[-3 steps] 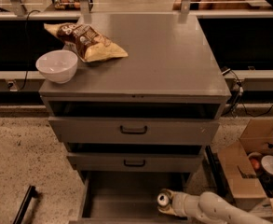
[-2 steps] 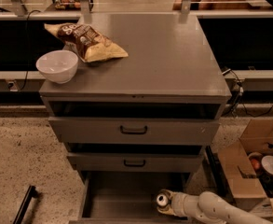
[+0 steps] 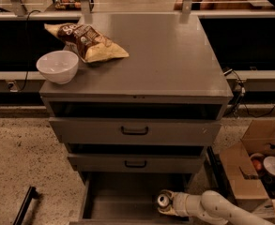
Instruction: Place green can into bottom drawer
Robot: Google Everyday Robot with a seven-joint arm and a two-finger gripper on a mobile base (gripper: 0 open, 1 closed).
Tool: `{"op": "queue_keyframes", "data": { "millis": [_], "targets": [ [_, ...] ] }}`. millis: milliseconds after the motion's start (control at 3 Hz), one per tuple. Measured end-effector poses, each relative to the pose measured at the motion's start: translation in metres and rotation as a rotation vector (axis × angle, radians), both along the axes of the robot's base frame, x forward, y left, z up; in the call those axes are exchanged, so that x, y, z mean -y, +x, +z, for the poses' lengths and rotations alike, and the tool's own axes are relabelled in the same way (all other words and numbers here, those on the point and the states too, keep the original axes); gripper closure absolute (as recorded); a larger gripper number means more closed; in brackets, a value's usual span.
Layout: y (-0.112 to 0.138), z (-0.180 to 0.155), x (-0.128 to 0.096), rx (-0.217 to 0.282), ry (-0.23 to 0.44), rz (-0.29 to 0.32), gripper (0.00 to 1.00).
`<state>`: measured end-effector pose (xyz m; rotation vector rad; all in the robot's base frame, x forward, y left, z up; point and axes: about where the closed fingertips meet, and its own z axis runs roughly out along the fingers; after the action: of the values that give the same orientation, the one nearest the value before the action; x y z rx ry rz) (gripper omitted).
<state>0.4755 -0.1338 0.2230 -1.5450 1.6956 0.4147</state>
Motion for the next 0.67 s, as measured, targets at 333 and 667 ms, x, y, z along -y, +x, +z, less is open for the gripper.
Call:
{"op": "queue_keyframes", "data": {
  "millis": [333,667],
  "targets": [
    [0.006,-0.026,-0.018,-0.036,0.116,0.057,1.00],
    [0.018,-0.043,-0.016,-0.076,0.197,0.105,1.00]
  ]
}}
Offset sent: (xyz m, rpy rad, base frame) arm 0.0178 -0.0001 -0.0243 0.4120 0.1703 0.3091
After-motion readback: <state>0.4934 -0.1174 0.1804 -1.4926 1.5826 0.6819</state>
